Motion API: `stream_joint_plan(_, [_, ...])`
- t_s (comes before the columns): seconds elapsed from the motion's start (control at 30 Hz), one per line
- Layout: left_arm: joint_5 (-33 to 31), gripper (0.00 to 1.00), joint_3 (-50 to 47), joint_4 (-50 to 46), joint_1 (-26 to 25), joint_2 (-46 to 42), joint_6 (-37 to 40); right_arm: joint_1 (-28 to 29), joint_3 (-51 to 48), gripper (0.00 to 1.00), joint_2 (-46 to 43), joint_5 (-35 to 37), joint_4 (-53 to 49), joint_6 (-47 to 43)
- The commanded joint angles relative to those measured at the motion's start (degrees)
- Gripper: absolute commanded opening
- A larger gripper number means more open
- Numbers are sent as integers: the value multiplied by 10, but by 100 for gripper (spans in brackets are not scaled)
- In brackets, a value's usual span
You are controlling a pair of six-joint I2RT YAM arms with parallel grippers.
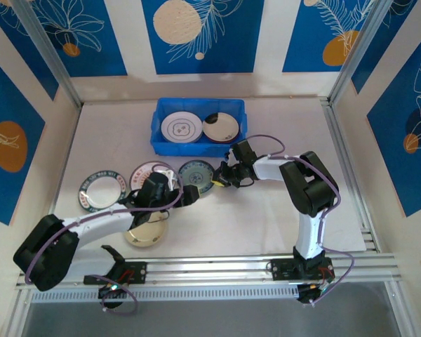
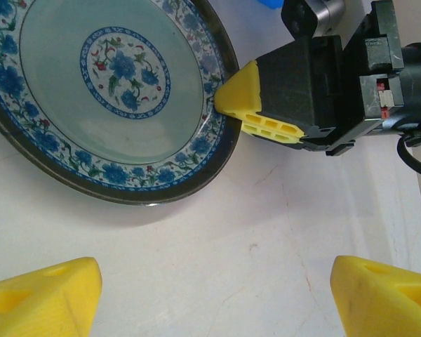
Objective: Place the plates into the plastic bin on the countertop
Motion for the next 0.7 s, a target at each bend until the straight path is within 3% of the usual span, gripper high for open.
stream_joint_plan(0.0, [-1,85,-7,6,11,-7,4,1,-3,5,-5,-14,-1,2])
stream_joint_plan(0.1, [0,85,-6,1,17,-9,5,-2,-13,0,-19,-15,-3,2])
stream_joint_plan(0.67, [45,82,20,4,81,-8,19,-67,-93,0,-196,-112,-94,-53])
